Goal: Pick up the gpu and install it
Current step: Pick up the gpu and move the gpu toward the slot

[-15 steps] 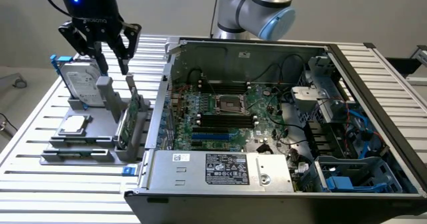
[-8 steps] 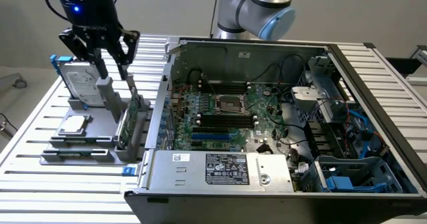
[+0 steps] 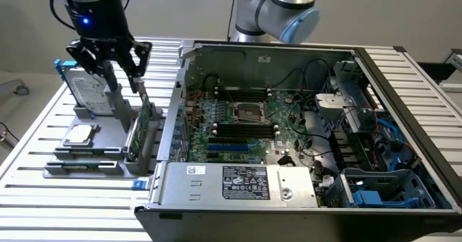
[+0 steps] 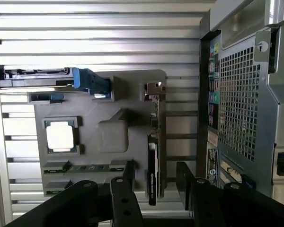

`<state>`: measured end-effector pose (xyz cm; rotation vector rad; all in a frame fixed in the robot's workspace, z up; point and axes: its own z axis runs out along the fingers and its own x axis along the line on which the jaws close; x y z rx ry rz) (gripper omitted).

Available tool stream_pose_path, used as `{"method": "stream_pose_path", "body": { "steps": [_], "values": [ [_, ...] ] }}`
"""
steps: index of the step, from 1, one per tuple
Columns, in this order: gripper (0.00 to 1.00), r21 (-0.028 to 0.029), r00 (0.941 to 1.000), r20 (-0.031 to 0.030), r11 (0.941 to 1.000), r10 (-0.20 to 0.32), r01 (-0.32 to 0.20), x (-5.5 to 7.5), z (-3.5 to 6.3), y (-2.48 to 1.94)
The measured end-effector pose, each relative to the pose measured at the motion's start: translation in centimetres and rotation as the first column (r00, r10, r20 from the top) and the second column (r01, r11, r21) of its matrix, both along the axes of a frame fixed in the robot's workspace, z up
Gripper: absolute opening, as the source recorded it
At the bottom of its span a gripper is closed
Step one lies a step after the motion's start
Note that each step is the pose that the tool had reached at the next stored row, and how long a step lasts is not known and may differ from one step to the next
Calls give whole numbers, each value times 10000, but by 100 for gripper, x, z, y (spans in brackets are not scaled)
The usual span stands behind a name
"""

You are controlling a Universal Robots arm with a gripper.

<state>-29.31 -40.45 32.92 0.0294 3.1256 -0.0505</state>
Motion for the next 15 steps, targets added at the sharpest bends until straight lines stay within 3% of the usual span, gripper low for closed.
{"method": "stream_pose_path", "body": {
  "steps": [3, 4, 15],
  "values": [
    [46, -1, 10000, -1, 10000, 82, -82, -1, -55, -17],
    [39, -1, 9999, 0, 9999, 111, -111, -1, -73, -22],
    [39, -1, 9992, -1, 9992, 411, -411, -2, -273, -82]
  ]
}}
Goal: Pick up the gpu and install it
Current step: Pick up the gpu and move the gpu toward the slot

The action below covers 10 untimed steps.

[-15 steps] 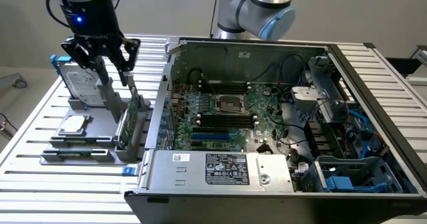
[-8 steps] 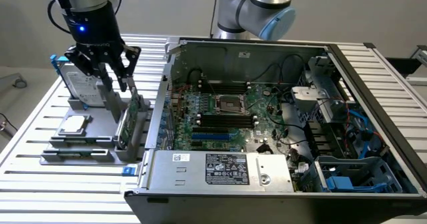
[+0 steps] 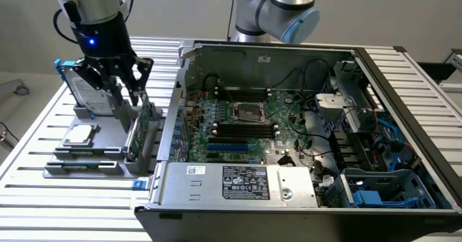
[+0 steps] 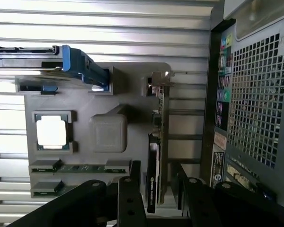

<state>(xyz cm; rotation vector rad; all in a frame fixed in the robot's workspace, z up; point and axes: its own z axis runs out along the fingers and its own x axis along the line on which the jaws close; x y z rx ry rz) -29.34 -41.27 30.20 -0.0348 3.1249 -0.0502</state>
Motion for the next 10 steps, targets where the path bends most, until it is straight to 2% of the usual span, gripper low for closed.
{"method": "stream_pose_path", "body": {
  "steps": [10],
  "values": [
    [39, 0, 9998, 0, 9998, 203, -203, -4, -182, -27]
  ]
}}
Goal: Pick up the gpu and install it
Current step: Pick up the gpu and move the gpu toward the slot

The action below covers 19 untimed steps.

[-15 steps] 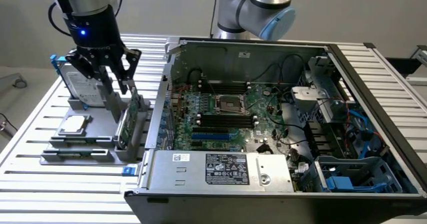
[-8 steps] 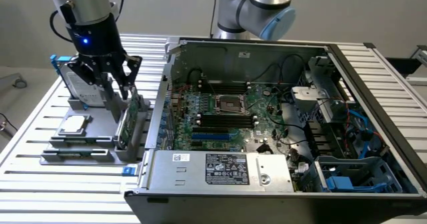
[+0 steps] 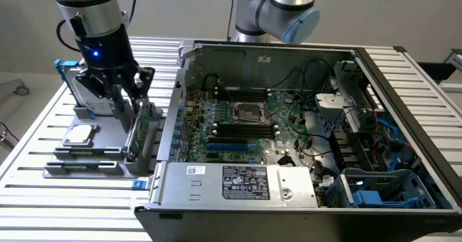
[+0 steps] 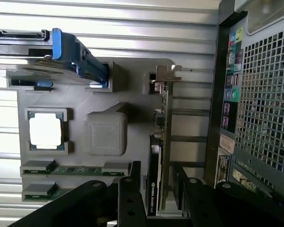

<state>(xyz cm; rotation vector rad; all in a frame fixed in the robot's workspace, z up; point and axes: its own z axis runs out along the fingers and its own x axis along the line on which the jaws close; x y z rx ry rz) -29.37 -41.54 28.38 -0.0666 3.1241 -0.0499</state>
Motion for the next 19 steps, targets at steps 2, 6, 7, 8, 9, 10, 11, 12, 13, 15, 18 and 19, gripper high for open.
{"method": "stream_pose_path", "body": {
  "steps": [2, 6, 7, 8, 9, 10, 11, 12, 13, 15, 18, 19],
  "values": [
    [39, 1, 10000, 1, 10000, 39, -39, 0, -36, 0],
    [39, 1, 10000, 1, 10000, 79, -79, 1, -110, 0],
    [39, 1, 10000, 1, 10000, 82, -82, 0, -128, 0],
    [39, 1, 10000, 0, 10000, 84, -84, 1, -146, 0],
    [39, 0, 10000, 0, 10000, 86, -86, 1, -164, 0],
    [39, 0, 10000, 0, 10000, 88, -88, 2, -181, 0],
    [39, 1, 10000, 1, 10000, 92, -92, 5, -200, 0],
    [39, 1, 10000, 0, 10000, 96, -96, 9, -219, 0],
    [39, 1, 10000, 0, 10000, 98, -98, 13, -237, 0],
    [39, 1, 9999, 1, 9999, 100, -100, 22, -273, 0],
    [39, 0, 9999, 1, 9999, 100, -100, 24, -327, 0],
    [39, 1, 9999, 1, 9999, 101, -101, 24, -346, 0]
  ]
}}
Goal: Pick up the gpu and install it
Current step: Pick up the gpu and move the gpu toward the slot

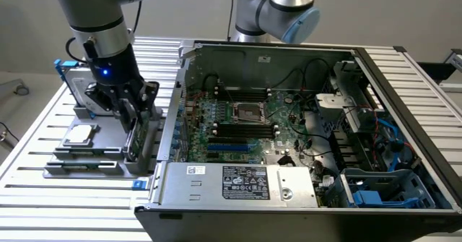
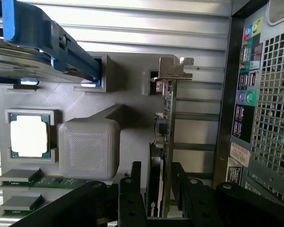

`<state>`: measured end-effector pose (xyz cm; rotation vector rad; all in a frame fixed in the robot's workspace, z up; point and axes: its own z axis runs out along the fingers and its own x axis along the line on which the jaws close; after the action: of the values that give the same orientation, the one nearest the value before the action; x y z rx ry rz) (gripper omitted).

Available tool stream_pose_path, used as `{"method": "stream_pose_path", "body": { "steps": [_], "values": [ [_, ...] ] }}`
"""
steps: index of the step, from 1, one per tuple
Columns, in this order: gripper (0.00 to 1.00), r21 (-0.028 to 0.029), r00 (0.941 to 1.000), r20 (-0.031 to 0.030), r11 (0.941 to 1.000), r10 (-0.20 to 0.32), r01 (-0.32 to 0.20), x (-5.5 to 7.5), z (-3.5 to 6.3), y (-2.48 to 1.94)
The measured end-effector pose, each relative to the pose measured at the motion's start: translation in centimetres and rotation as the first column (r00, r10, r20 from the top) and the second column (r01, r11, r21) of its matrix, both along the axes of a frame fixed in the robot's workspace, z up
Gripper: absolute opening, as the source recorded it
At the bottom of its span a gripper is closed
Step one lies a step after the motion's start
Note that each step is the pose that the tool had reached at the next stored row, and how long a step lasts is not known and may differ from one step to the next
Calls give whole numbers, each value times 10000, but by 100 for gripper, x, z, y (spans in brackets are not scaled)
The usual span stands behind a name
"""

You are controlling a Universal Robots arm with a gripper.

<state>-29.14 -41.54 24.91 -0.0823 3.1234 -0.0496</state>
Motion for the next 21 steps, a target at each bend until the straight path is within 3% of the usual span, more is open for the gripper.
{"method": "stream_pose_path", "body": {
  "steps": [17, 21],
  "values": [
    [39, -1, 10000, -1, 10000, -8, 8, 21, -73, 2],
    [26, -1, 10000, -1, 10000, -19, 19, 21, -76, 5]
  ]
}}
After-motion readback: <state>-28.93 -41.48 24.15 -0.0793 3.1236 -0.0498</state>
